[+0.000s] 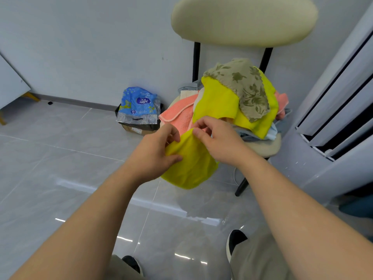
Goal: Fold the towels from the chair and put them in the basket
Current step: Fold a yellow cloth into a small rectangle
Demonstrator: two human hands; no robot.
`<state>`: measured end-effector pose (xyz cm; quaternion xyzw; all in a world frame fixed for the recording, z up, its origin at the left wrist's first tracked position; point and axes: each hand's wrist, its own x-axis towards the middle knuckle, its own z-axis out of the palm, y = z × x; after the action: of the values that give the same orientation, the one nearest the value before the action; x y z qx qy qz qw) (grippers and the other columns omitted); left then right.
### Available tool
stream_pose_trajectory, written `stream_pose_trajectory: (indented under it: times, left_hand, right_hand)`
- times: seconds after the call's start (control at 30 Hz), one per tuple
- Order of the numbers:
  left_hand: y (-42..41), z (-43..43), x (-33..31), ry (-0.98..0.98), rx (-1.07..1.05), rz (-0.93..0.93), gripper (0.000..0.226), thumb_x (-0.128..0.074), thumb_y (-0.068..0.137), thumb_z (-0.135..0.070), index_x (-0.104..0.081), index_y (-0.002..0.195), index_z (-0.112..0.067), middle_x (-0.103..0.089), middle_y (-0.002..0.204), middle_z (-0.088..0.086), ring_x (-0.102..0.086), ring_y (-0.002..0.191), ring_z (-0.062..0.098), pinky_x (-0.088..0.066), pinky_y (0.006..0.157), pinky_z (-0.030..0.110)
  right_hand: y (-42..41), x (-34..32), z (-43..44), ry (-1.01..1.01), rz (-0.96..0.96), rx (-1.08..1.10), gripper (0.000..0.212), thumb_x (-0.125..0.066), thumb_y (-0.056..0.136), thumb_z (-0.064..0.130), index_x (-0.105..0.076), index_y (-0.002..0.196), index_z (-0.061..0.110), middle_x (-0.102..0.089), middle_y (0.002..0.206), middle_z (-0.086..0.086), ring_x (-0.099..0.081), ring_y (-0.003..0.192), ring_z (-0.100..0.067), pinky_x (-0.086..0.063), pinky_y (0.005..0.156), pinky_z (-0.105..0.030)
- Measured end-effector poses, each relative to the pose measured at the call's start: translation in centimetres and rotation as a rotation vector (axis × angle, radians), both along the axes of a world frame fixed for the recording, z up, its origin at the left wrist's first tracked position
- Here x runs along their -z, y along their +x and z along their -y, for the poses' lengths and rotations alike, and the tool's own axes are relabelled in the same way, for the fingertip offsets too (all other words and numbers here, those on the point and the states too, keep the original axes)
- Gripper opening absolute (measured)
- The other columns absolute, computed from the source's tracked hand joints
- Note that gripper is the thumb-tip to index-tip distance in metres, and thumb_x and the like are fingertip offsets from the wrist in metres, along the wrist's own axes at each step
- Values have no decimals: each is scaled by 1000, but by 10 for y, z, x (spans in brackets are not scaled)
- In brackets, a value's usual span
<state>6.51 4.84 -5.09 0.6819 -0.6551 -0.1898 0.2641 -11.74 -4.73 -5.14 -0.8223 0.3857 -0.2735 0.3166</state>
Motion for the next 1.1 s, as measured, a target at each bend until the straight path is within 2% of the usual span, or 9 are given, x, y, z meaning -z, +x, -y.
stream_pose_trajectory:
  times: [0.13, 0.23, 0.27, 0.4, 0.5, 0.6, 0.77, 0.93, 1.1]
  left_hand:
    - [2, -2, 1, 56, 48, 67, 43, -83, 76, -17, -56, 105, -32, -59, 95, -5, -54, 84, 14, -43, 66, 25]
    - [5, 1, 2, 43, 96, 139, 19, -81, 79, -23, -65, 88, -18, -60, 83, -1, -53, 77, 16, -45, 68, 34]
    - [7, 1, 3, 65, 110, 177, 19, -80, 80, -26, -66, 83, -14, -61, 81, 0, -54, 76, 17, -46, 69, 38]
    - [17, 1, 8, 203, 88, 366, 25, -77, 83, -40, -71, 94, -18, -65, 91, 0, -61, 81, 17, -52, 76, 40]
    - [22, 1, 8, 212, 104, 431, 18, -71, 88, -38, -71, 99, -23, -63, 101, -3, -62, 88, 18, -52, 80, 37]
    - [14, -3, 2, 114, 204, 371, 18, -65, 91, -44, -73, 95, -28, -55, 123, -10, -57, 89, 10, -51, 78, 34]
    - [-9, -14, -5, -158, 310, 399, 32, -54, 94, -55, -69, 87, -28, -45, 141, -3, -56, 91, 12, -36, 73, 25]
    - [-30, -16, -15, -346, 348, 333, 35, -55, 98, -44, -68, 75, -21, -54, 129, -1, -54, 90, 17, -38, 78, 28]
    - [-41, -17, -21, -338, 342, 49, 35, -64, 92, -38, -69, 65, -15, -61, 101, -6, -54, 78, 11, -41, 71, 23]
  right_hand:
    - [-8, -2, 7, 10, 20, 69, 3, -57, 100, 27, -60, 99, 26, -55, 78, 20, -49, 65, 7, -33, 61, -9]
    - [-9, -3, 8, 51, 66, 109, 5, -53, 102, 28, -55, 98, 27, -58, 83, 16, -59, 64, -3, -37, 57, -16]
    - [-9, -3, 8, 77, 85, 118, 6, -51, 103, 28, -54, 98, 27, -60, 86, 14, -64, 61, -9, -39, 55, -19]
    - [-12, -5, 10, 67, 100, 154, 8, -46, 105, 31, -49, 98, 27, -65, 83, 3, -68, 61, -15, -48, 62, -33]
    - [-13, -3, 11, 1, -2, 157, 10, -43, 106, 32, -48, 102, 25, -58, 80, 8, -59, 74, -20, -40, 63, -33]
    - [-11, 1, 11, -39, -83, 182, 13, -39, 107, 32, -45, 107, 21, -55, 88, 4, -51, 80, -21, -31, 64, -33]
    - [-19, 0, 20, -46, -89, 283, 18, -37, 107, 34, -46, 113, 18, -53, 88, 3, -51, 83, -25, -35, 67, -36]
    - [-22, 2, 22, -39, -171, 268, 20, -36, 107, 37, -45, 111, 19, -54, 93, 1, -51, 85, -27, -41, 69, -40]
    - [-16, 7, 22, -10, -200, 207, 18, -39, 106, 39, -47, 109, 24, -66, 107, -9, -58, 95, -31, -44, 75, -41]
